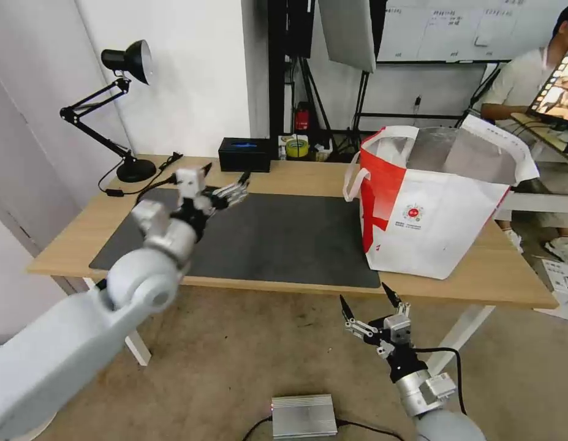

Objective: Pick up the trash from the table and place it into the takeout bag.

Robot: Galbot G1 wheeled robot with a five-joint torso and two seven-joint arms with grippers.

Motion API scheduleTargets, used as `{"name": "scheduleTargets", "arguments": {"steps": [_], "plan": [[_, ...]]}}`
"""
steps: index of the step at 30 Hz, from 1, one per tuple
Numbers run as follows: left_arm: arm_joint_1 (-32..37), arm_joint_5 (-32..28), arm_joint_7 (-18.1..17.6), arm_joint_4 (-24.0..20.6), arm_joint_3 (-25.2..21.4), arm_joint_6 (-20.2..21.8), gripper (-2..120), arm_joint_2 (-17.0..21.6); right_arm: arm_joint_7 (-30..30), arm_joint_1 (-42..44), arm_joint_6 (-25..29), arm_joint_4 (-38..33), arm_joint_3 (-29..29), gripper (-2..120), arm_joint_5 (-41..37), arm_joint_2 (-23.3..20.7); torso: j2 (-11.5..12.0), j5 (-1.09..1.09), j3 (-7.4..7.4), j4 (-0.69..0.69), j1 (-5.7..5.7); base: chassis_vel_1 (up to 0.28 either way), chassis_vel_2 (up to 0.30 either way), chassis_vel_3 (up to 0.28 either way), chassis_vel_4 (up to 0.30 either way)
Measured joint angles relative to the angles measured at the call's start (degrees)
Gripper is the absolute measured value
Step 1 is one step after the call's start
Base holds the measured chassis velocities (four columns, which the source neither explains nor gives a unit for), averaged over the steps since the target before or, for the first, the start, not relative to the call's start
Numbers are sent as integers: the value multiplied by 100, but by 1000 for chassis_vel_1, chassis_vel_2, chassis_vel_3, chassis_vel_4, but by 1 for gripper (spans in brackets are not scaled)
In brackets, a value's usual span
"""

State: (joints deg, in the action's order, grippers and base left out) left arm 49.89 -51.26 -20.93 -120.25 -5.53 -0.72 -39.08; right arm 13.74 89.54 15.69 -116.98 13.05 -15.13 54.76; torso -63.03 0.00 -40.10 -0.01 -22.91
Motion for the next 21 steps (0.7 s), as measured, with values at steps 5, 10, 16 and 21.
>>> {"name": "scheduleTargets", "arguments": {"steps": [5, 10, 16, 21], "plan": [[1157, 540, 168, -156, -715, -185, 100, -229, 0, 0, 0, 0, 0, 100, 0, 0, 0, -1, 0, 1, 1, 0, 0, 0, 0], [2215, 1205, 304, -193, -1303, -498, 100, -656, 0, 0, 0, 0, 0, 100, 0, 1, 0, 0, 0, 0, 0, 0, 0, 0, 0], [3244, 2007, 408, -49, -1698, -1087, 100, -1298, -1, 0, 0, 0, -1, 100, 0, 1, 0, 1, 0, 1, 1, 0, 0, 0, 0], [3837, 2305, 441, 157, -2008, -1382, 100, -1717, 0, 0, 0, 0, 0, 100, 0, 1, 0, 0, 0, 2, 0, 0, 0, 0, 0]]}}
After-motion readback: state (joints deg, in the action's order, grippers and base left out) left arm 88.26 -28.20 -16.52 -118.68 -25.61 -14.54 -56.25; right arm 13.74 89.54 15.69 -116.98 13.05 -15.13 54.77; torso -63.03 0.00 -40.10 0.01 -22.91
